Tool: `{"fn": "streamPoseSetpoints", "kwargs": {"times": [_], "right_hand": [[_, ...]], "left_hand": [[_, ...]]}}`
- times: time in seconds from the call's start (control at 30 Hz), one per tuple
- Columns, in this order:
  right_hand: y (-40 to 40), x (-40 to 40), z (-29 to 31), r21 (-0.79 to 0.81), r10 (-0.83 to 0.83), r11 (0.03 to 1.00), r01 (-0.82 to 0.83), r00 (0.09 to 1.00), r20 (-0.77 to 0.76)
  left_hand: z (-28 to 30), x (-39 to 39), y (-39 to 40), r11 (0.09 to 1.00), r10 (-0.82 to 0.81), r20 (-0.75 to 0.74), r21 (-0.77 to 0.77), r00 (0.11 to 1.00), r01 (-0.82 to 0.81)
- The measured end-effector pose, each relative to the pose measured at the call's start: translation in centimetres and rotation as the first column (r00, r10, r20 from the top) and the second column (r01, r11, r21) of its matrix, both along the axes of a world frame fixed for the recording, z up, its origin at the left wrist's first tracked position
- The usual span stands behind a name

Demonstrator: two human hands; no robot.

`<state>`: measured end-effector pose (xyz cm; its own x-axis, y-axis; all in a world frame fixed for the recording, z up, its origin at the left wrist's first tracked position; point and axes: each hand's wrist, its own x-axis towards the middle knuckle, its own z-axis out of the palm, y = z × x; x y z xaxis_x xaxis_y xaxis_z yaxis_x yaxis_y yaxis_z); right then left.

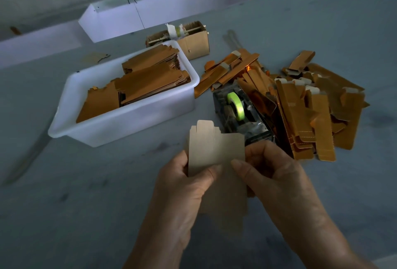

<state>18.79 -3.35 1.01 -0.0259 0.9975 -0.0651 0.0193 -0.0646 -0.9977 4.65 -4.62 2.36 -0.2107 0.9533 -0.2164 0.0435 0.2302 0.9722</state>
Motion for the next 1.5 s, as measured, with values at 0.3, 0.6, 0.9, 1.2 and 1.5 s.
{"fn": "streamPoseSetpoints", "kwargs": {"times": [0.3,0.6,0.9,1.2,1.5], "right_hand": [[-1.1,-1.0,0.0,0.092,0.095,0.992,-0.092,0.995,-0.031],[-0.9,-0.3,-0.2,0.049,0.065,0.996,-0.072,0.989,0.135],[-0.5,-0.3,-1.0,-0.223,0.139,0.962,-0.161,0.984,-0.112],[-0.5,-1.0,-1.4,-0.241,0.033,0.968,-0.076,0.983,-0.179],[-1.1,-1.7,-0.7,-0.154,-0.031,0.988,-0.004,0.974,-0.223]], "left_hand": [[0.4,1.5,-0.4,0.996,0.059,-0.122,0.072,0.991,-0.050],[0.7,0.2,-0.8,0.985,-0.130,-0.218,0.083,0.967,0.151],[0.6,0.3,-1.0,0.980,-0.195,-0.110,-0.060,0.975,0.189],[-0.4,0.2,-1.2,0.998,0.039,-0.220,0.049,0.975,-0.029],[-0.7,2.9,-1.9,0.939,0.206,-0.882,0.300,0.424,0.169]]}}
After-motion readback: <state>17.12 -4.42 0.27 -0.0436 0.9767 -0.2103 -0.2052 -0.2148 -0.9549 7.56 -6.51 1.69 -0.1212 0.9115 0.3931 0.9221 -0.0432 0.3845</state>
